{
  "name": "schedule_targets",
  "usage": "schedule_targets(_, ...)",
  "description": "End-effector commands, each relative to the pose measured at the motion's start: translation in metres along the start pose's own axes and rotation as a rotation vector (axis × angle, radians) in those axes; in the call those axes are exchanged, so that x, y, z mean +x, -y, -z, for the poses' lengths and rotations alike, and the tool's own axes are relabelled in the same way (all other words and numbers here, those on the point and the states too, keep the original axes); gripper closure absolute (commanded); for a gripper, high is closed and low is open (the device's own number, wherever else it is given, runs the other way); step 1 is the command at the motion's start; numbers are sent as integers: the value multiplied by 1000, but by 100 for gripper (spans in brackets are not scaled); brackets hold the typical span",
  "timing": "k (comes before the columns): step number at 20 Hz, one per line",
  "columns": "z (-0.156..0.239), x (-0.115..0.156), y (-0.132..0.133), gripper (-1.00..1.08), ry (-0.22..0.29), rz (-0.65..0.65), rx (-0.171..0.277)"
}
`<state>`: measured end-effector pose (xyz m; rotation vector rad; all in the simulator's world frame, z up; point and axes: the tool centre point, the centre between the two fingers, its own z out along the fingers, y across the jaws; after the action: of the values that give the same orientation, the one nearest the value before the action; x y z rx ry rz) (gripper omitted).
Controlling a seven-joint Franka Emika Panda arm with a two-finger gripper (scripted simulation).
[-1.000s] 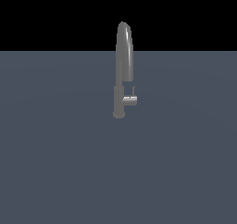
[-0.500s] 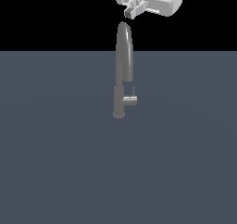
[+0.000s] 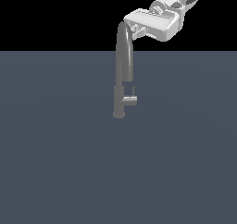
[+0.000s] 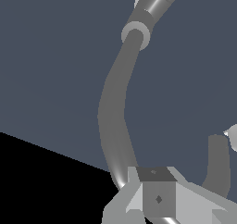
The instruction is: Turn on the faucet by rotating a designated handle.
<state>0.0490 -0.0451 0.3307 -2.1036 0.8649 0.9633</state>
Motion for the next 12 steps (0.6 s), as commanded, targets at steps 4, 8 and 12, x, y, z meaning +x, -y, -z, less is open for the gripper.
schedule_targets(4, -3, 39, 3, 108, 90, -77, 81)
schedule_targets(8, -7, 68, 4, 108, 157, -136, 143)
schedule_targets(12, -14, 98, 3, 108, 227, -199, 208)
